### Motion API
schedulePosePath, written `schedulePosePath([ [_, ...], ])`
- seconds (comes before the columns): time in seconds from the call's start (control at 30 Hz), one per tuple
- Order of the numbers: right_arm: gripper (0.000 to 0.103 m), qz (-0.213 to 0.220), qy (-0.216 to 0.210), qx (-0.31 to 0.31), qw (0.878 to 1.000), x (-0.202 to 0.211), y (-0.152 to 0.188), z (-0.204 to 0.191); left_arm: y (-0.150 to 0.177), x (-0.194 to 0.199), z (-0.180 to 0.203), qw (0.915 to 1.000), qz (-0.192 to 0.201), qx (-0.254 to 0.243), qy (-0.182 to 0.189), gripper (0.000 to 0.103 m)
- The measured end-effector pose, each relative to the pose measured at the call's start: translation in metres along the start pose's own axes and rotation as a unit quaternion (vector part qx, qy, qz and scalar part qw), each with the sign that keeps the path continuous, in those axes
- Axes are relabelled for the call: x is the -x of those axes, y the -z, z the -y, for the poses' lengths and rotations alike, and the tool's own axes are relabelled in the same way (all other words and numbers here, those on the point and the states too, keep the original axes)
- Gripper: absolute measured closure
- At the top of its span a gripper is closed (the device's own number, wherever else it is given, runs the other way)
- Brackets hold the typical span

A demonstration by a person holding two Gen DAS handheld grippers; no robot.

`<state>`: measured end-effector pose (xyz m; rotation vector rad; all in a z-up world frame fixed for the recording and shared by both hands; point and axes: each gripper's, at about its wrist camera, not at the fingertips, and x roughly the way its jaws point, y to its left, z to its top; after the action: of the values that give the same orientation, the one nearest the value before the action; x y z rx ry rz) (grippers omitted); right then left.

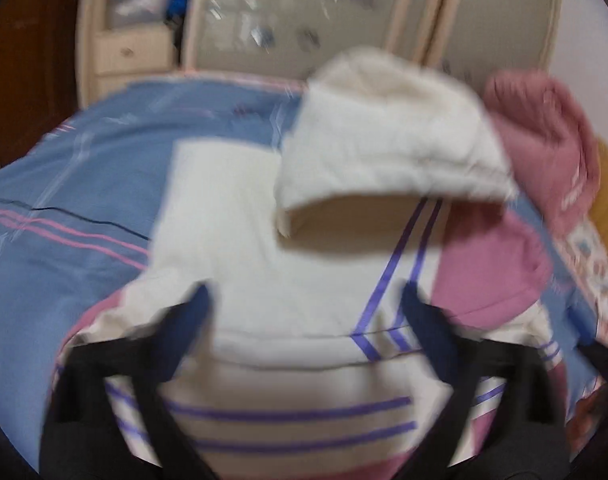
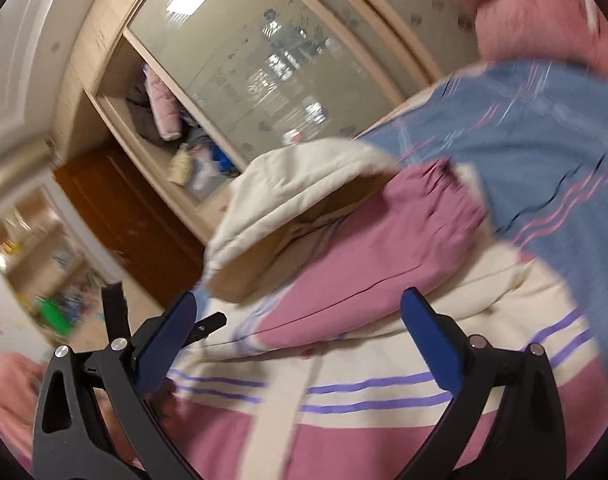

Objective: Fold large clothes

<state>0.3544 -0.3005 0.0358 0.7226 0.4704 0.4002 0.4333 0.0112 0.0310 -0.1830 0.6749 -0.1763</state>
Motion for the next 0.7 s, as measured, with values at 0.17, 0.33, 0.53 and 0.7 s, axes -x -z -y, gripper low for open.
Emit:
schedulePosePath([
  [0.17, 0.001, -0.001, -0.099, -0.117, 0.988, -0.009, -0.003, 0.014, 0.021, 0.035, -0.024, 0.9928, 0.051, 0.072, 0.081, 0.002],
  [0.33, 0.016, 0.016, -0.152, -0.231, 0.961, -0.052, -0.031, 0.019, 0.029, 0.027, -0.027, 0.9732, 0.003, 0.171, 0.154, 0.002],
  [0.53, 0.063, -0.002, -0.081, -0.322, 0.943, -0.135, -0.058, 0.045, 0.033, 0.032, -0.033, 0.9658, -0.003, 0.196, 0.170, 0.002],
  [0.7, 0.093, 0.045, -0.058, -0.295, 0.953, -0.118, -0.046, 0.026, 0.029, 0.037, -0.044, 0.9634, 0.007, 0.210, 0.166, 0.002],
])
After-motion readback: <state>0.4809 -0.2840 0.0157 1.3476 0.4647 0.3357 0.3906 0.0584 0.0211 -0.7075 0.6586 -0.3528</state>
